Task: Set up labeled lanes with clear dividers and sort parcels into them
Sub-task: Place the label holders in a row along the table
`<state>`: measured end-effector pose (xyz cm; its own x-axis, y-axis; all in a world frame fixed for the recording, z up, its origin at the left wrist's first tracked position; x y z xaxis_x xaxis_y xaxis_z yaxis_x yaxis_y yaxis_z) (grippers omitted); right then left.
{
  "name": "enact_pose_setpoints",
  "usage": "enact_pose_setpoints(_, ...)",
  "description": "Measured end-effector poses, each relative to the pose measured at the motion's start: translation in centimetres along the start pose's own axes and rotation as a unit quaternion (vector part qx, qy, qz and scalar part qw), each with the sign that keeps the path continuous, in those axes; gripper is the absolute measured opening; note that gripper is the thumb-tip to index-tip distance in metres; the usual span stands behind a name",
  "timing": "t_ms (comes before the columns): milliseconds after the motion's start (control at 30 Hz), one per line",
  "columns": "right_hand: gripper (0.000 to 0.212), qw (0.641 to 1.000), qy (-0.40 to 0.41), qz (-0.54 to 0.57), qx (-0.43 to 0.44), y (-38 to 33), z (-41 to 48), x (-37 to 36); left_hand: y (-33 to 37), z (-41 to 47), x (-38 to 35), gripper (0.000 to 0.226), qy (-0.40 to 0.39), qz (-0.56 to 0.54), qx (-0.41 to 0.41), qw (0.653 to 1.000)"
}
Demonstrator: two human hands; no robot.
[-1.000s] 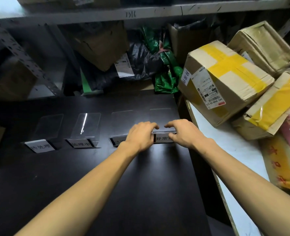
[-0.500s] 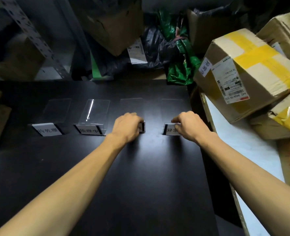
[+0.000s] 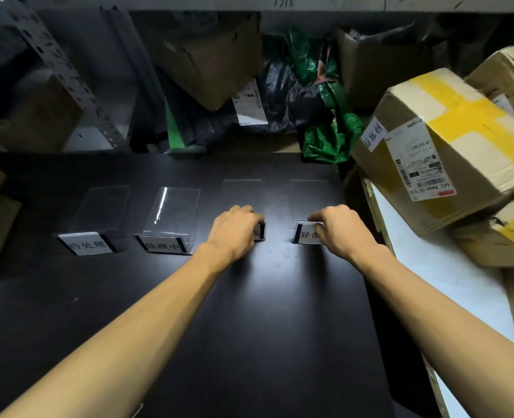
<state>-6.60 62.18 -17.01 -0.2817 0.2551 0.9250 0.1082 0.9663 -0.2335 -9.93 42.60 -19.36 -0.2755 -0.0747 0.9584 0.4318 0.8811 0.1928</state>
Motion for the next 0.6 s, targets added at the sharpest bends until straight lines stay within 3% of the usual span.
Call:
enact_pose_setpoints(400,0.042,0.999,0.036,0.036,-0.007,-0.4,1.2,-0.1,-1.1,1.4,0.4,0.038,0.014,0.031,-0.022,0.999)
enact_pose_setpoints(600,0.048,0.993,0.084,0.043,0.065,-3.4,0.0,1.5,-3.6,-0.8,3.1,0.050,0.037,0.005,0.003,0.999)
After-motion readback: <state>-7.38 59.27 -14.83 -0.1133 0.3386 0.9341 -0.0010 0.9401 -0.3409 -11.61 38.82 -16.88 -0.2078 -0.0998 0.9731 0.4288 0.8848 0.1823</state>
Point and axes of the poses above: each hand's wrist, its own z-axis towards the middle knuckle, its own x-axis out of the back of the hand, y = z × x, the point moved 4 cm from there along z, towards the middle knuckle, and after that the axes turned 1 degree about z, right-handed, at the moved point
